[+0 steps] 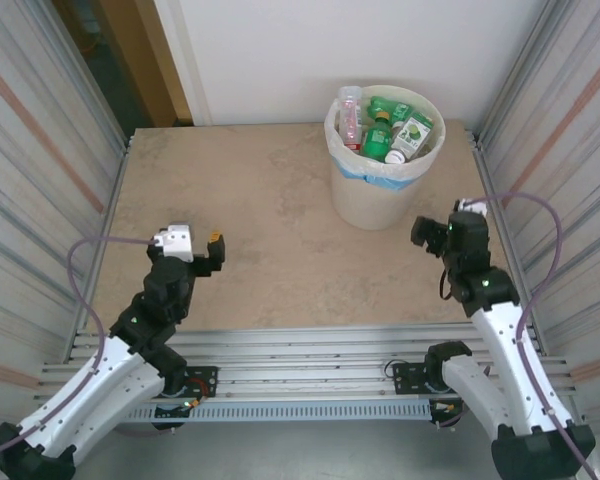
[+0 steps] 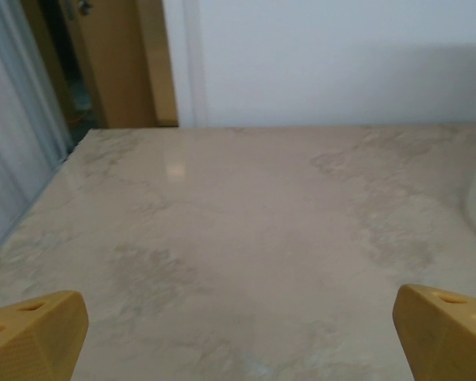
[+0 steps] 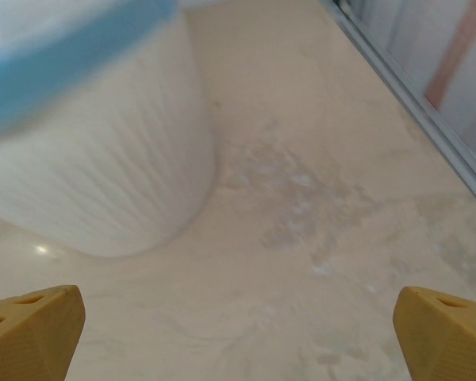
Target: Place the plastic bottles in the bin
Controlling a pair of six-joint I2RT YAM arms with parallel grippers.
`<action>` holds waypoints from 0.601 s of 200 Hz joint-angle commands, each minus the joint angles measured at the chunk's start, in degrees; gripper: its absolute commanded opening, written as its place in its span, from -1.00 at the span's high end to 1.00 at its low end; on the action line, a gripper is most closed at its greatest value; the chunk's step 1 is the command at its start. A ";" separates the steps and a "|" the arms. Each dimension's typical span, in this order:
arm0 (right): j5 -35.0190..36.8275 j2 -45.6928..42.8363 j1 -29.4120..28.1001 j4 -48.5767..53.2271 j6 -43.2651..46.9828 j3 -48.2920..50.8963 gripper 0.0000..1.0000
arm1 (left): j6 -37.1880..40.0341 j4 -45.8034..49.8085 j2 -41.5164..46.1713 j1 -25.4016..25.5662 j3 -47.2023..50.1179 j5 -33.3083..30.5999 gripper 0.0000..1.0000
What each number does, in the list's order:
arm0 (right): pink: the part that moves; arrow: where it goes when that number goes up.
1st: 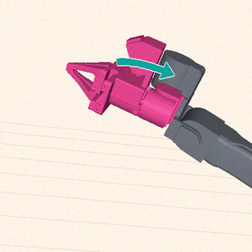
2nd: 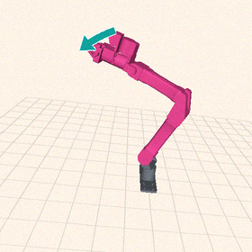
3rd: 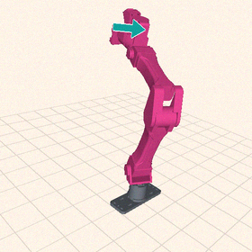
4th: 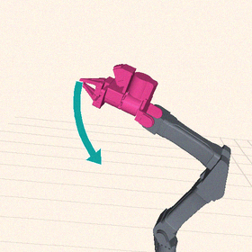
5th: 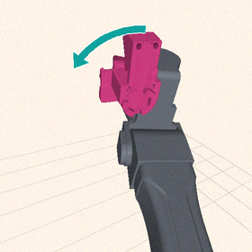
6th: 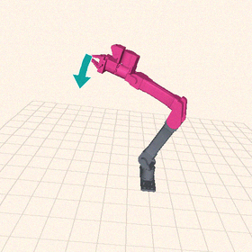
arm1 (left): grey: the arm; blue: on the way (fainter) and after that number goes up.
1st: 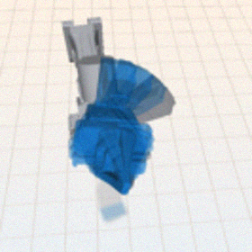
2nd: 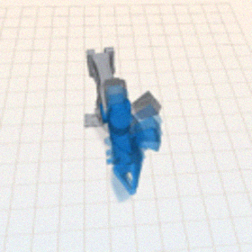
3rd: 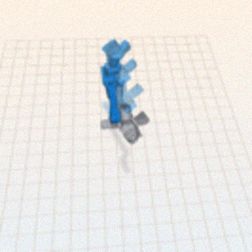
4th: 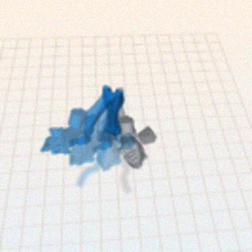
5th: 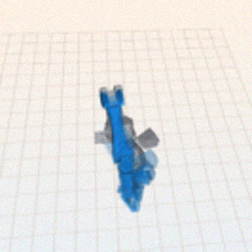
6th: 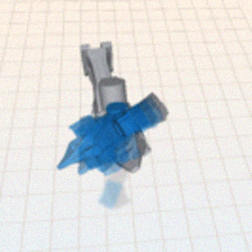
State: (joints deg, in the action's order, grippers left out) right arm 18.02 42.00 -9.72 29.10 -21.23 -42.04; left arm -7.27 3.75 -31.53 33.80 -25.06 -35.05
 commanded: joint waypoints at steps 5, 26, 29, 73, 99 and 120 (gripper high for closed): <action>5.71 -5.62 0.22 -9.78 1.78 8.52 -0.96 | 2.23 -5.91 0.58 -3.88 3.53 -2.48 -0.98; 7.54 -8.56 0.31 -14.92 4.81 13.95 -0.96 | 2.23 -9.24 -0.14 -8.87 6.37 2.68 -0.97; 7.63 -8.72 0.31 -15.56 5.28 14.68 -0.96 | 2.33 -9.65 -0.26 -9.44 6.75 3.61 -0.97; 6.52 -4.70 0.78 -26.63 10.50 20.72 -0.96 | 6.39 -20.54 -4.95 -18.42 11.91 13.95 -0.97; 5.45 -0.13 2.00 -33.12 10.51 22.58 -0.96 | 8.03 -27.36 -10.50 -23.41 13.61 20.39 -0.97; 2.85 3.44 3.84 -38.15 9.92 23.63 -0.96 | 9.59 -33.19 -15.88 -25.82 14.38 23.20 -0.97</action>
State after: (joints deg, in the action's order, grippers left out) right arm 22.59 42.87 -7.57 0.54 -12.56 -19.44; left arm -1.06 -18.70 -43.44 10.13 -11.99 -18.13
